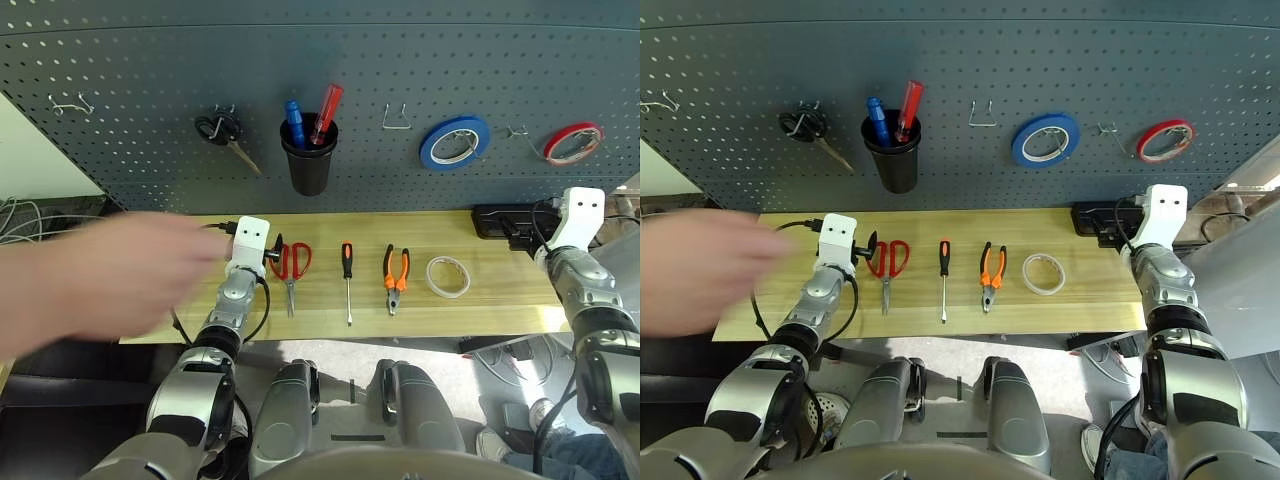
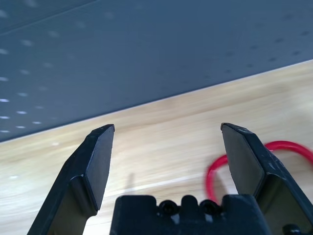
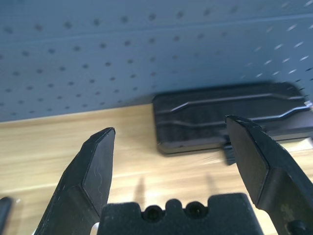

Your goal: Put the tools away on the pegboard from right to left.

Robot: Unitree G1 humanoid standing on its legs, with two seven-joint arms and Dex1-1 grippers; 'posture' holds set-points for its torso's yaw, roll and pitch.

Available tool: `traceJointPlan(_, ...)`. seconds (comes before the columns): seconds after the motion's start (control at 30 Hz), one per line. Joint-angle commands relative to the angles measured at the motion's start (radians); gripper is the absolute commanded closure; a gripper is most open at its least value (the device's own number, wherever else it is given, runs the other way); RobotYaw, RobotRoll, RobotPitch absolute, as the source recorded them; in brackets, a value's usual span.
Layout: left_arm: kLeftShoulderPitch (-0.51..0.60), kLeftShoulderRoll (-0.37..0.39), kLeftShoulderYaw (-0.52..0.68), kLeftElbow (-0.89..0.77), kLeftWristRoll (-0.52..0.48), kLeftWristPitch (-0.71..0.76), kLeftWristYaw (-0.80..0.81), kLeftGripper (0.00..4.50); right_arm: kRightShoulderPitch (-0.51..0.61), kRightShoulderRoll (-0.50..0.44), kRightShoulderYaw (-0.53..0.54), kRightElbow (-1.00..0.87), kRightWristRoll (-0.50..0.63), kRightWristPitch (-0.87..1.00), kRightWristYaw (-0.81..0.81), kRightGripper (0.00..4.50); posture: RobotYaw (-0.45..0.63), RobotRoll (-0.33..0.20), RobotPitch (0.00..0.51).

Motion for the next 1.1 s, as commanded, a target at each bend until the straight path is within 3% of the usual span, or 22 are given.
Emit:
traceJointPlan(0.03,0.036,0.009,-0.007,-0.017,0.015,0.004,0.018,0.05,0.001,0.020,-0.007,0.031,0.009,0.025,0.033,0.00,0.06,0.000,0.149)
traceJointPlan(0.2,0.063,0.011,-0.005,-0.073,-0.023,0.040,-0.075,0.05,0.011,0.042,-0.006,-0.009,0.029,0.099,0.099,0.00,0.05,0.000,0.146)
traceJointPlan(0.3,0.075,-0.002,-0.035,-0.187,-0.066,0.093,-0.249,0.05,0.028,0.049,0.018,-0.061,0.037,0.265,0.161,0.00,0.06,0.000,0.141)
traceJointPlan(0.57,0.065,0.010,-0.196,-0.344,-0.015,0.257,-0.521,0.05,0.019,0.071,0.096,-0.052,-0.049,0.432,0.096,0.00,0.12,0.000,0.130)
traceJointPlan(0.73,0.047,-0.002,-0.235,-0.411,-0.008,0.339,-0.554,0.05,-0.032,0.096,0.107,0.032,-0.076,0.442,0.022,0.00,0.14,0.000,0.125)
traceJointPlan(1.1,0.019,-0.018,-0.315,-0.397,0.033,0.341,-0.611,0.05,-0.073,0.133,0.109,0.142,-0.108,0.504,-0.107,0.00,0.15,0.000,0.141)
